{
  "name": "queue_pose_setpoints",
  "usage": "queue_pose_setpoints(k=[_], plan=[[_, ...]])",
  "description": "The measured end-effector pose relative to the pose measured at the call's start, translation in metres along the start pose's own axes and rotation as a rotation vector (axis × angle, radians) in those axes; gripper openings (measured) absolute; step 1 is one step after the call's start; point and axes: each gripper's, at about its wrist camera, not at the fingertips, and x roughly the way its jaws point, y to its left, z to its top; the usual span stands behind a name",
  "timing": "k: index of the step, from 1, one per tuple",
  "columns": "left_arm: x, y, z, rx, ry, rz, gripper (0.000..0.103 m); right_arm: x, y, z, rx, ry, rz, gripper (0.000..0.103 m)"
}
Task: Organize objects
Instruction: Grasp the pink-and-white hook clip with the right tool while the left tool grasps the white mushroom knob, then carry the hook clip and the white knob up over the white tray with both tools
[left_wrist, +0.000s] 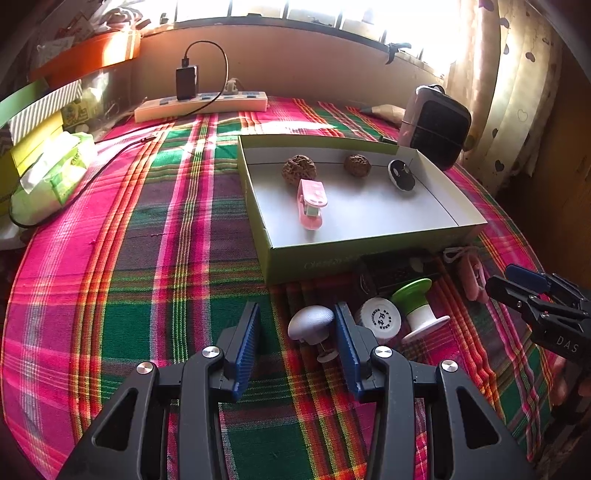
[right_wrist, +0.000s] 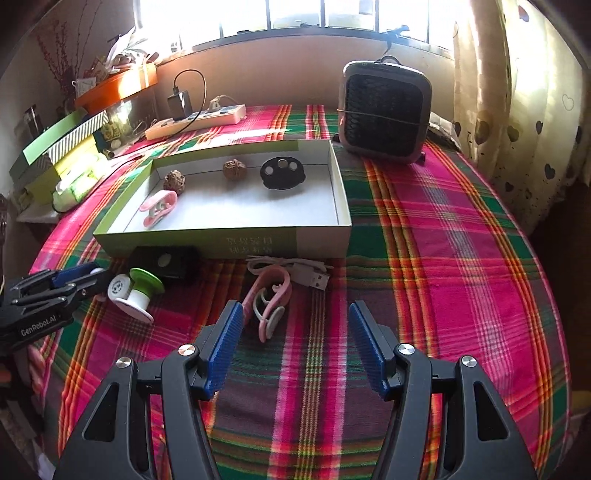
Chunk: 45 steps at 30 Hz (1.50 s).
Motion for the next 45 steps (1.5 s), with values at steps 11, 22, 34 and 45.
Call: queue_pose_setpoints(k=[11,22,34,45], plan=[[0.000,-0.003,0.000,0.019,-0.001,0.022,0.039,0.025,0.010,0.002,-0.002,0.026,0.010,0.060],[0.001,-0.006,0.000,0.038,-0.008,0.061,0.034,0.025,0.006,0.002,-0.011,0.026,-0.028,0.053],[0.001,-0.008,-0.001,0.050,-0.007,0.065,0.019,0.020,0.004,-0.002,0.005,0.016,-0.033,0.028],[0.001,-0.008,-0.001,0.051,-0.007,0.065,0.019,0.019,0.003,-0.003,0.012,0.014,-0.015,0.025]])
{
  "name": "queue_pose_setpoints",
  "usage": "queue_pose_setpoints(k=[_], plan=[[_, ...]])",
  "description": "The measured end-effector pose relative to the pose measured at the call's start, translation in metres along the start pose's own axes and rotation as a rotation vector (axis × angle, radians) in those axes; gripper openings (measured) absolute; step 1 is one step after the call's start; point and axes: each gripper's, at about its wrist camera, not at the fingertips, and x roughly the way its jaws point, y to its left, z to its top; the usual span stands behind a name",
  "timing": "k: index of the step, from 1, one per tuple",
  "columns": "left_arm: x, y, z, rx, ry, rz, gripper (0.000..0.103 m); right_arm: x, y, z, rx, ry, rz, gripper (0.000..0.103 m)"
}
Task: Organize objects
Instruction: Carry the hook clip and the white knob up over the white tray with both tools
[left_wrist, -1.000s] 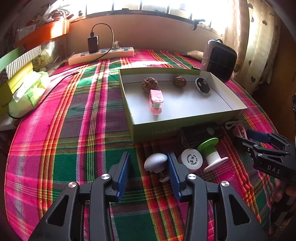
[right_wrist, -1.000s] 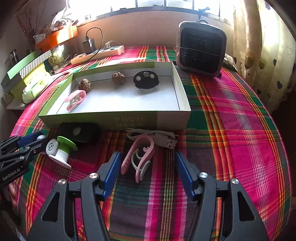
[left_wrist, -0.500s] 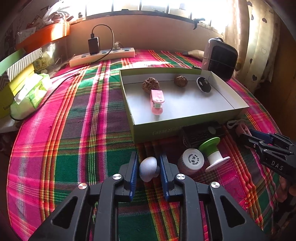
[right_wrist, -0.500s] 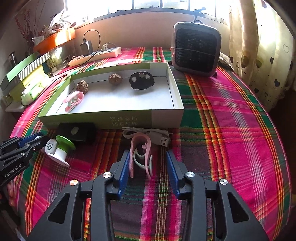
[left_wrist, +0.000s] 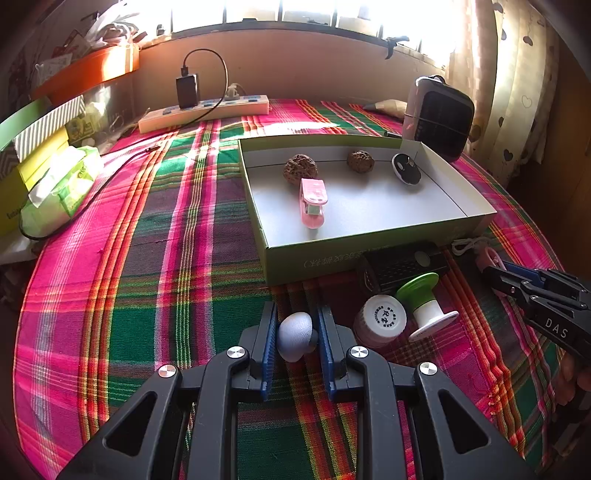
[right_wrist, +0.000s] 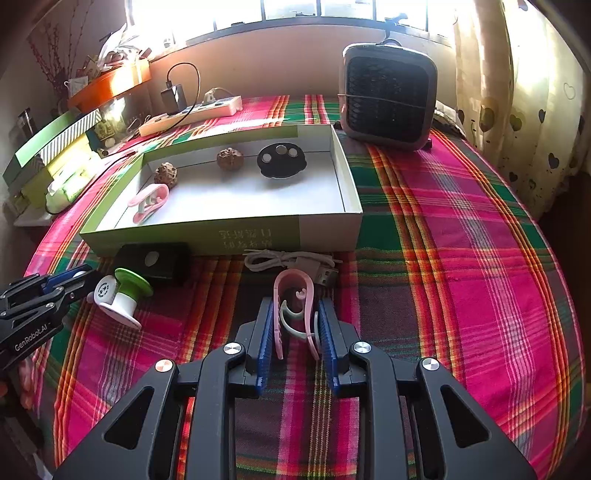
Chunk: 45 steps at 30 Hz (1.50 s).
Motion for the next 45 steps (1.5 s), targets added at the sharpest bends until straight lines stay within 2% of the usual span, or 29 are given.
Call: queue_pose_setpoints(k=[15,24,34,45], plan=[[0.000,0.000,0.000,0.000,0.002,-0.002,0.019,-0.002,0.000,-0.001,0.006,0.001,0.019,0.025],[-0.012,-0.002,0.003,0.007,-0.020,-0.008,0.019,-0.011,0.003,0.001,-0.002,-0.028,0.050,0.025],[-0.027,-0.009,0.029,0.031,-0.064,-0.032,0.019,-0.027,0.007,0.023,-0.040,-0.083,0.073,0.025],[-0.010,-0.021,0.064,0.061,-0.055,-0.069,0.019,-0.013,0.013,0.060,-0.093,-0.082,0.102,0.025]])
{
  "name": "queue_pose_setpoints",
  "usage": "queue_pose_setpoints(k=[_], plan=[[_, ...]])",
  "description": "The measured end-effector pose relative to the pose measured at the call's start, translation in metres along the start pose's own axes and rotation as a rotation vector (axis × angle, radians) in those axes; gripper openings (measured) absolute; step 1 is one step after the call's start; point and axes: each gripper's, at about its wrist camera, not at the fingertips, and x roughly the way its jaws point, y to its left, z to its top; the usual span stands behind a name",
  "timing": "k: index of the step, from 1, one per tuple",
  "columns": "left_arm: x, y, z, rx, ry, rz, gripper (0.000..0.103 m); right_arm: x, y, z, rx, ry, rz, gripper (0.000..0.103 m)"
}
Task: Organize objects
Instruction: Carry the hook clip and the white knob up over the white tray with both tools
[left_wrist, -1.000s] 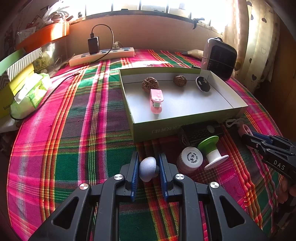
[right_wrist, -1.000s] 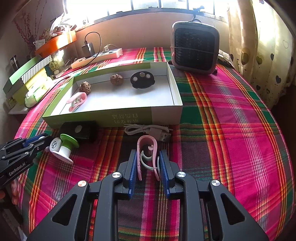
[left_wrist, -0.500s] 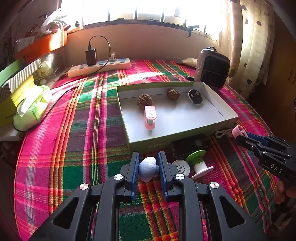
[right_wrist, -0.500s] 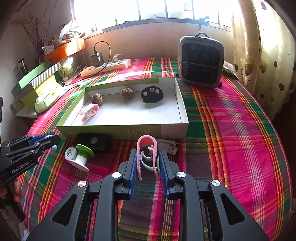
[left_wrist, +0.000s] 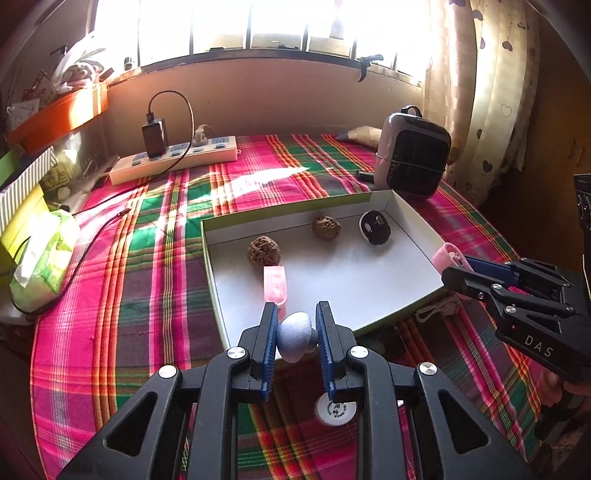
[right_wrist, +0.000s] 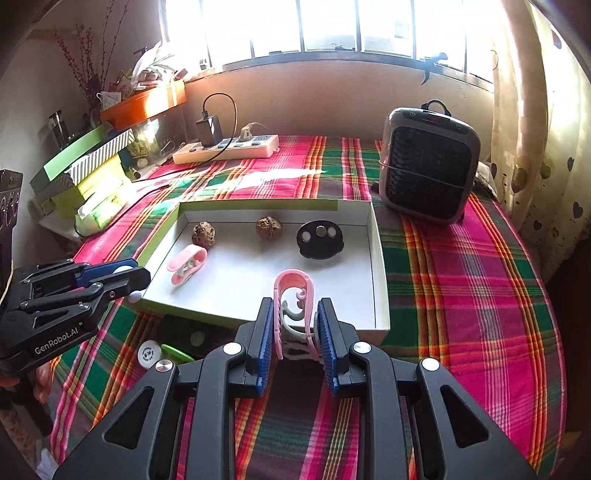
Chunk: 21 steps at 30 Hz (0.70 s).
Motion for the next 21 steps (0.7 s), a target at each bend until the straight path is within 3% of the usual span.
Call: queue_pose_setpoints(k=[7,21], plan=[[0.021,-0.005,0.019,0.005,0.018,-0.026,0.019,0.020,-0.003,0.024,-0.034,0.004,0.026,0.025],[0.062,-0.017,0.034,0.045,0.072,-0.037,0.019,0.072,-0.005,0.048,-0.095,0.100,0.114,0.025]])
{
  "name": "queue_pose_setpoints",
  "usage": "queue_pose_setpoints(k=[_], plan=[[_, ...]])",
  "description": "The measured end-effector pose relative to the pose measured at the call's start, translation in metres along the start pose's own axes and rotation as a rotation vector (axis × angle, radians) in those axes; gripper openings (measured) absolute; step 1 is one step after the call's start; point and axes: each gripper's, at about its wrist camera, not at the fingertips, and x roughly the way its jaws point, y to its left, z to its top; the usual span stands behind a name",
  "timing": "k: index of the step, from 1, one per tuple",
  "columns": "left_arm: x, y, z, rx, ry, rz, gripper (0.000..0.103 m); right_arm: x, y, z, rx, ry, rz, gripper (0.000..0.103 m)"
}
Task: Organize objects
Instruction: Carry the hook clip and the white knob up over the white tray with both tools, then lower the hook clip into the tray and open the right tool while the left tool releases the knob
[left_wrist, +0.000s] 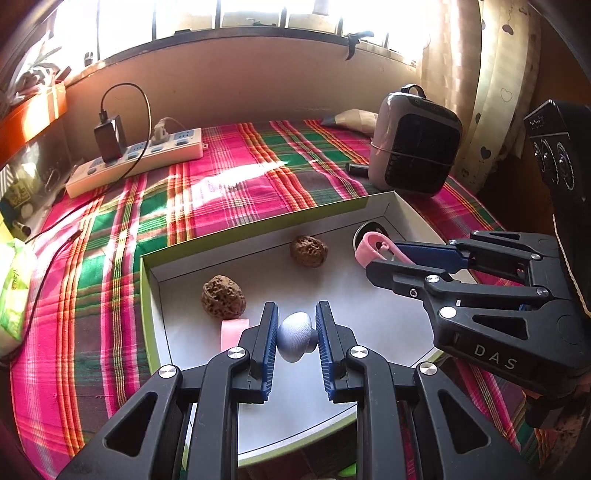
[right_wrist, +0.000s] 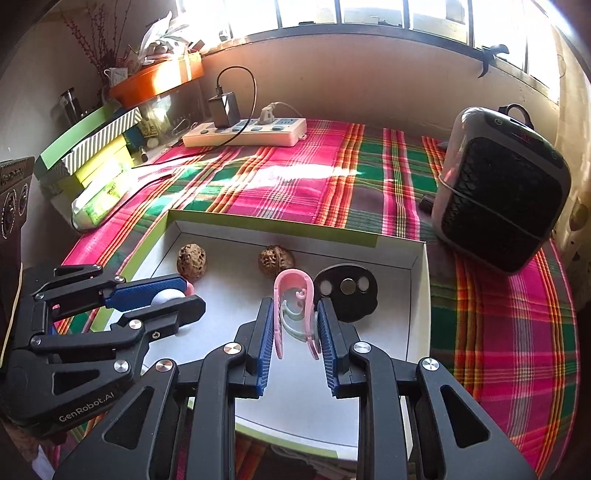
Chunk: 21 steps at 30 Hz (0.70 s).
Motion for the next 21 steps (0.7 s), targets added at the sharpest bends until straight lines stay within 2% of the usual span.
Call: queue_pose_setpoints(k=[9,21], plan=[[0.018,0.003,0.000,0.011,0.043,0.035,0.019,0.020,-0.006,0.005,-0.021,0.043,0.052,0.025],[0.028,0.007,0.005,0.020,0.045,0.062,0.019,0.034,-0.007,0.009,-0.063,0.052,-0.036,0.025]])
